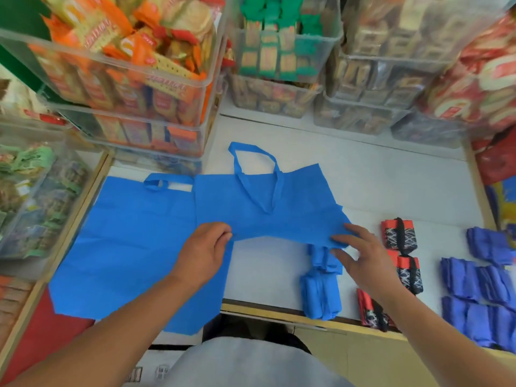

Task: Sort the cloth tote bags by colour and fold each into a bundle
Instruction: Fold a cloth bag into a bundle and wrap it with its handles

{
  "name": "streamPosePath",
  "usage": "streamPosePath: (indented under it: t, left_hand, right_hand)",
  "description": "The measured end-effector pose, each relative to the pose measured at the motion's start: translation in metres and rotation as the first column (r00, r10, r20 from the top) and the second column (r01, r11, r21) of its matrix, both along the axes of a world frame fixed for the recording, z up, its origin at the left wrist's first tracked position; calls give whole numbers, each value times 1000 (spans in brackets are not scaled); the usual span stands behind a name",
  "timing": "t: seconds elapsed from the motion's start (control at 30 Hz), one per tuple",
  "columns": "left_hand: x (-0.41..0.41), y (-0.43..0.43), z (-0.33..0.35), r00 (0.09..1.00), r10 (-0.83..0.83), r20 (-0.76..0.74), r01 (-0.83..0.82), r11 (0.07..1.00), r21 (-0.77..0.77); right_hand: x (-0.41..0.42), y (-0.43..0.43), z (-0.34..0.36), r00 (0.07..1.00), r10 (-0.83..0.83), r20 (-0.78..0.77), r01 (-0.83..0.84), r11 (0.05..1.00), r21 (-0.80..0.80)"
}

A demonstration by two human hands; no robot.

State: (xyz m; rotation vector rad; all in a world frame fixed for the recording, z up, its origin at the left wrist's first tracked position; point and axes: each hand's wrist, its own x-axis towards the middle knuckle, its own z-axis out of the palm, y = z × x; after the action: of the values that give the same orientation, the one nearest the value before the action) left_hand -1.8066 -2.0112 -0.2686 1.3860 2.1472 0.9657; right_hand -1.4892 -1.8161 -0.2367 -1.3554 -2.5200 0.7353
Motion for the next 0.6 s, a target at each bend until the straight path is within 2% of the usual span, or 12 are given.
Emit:
streamPosePath:
  t: [0.13, 0.2, 0.27, 0.33, 0.4, 0.53, 0.6]
  left_hand:
    - [-18, 48, 23, 996, 14, -90, -8, 998, 62]
    - [-23, 71, 32, 986, 4, -168, 11, 996, 87]
    - [-29, 96, 35, 955, 46, -293, -17, 995, 101]
    - [-30, 123, 41, 898, 120, -422, -116, 993, 37]
    - [-23, 147, 48, 859, 146, -492, -199, 978, -58]
    - [8, 183, 36, 792, -73, -606, -119, 955, -271]
    - [17, 196, 22, 786, -108, -608, -142, 926, -348]
  right_hand:
    - [-19, 64, 10, 1000, 8, -30, -11, 998, -68]
    - [-28, 89, 21, 974, -143, -173, 103, 969, -224]
    - [-37, 115, 28, 900, -317, -298, 190, 903, -386]
    - [-39, 147, 28, 880, -335, -337, 208, 909, -363]
    - [-42, 175, 27, 890, -320, -325, 206, 918, -340]
    - [-43, 212, 9, 951, -206, -229, 108, 919, -379]
    - [-48, 228, -5, 971, -162, -173, 89, 926, -366]
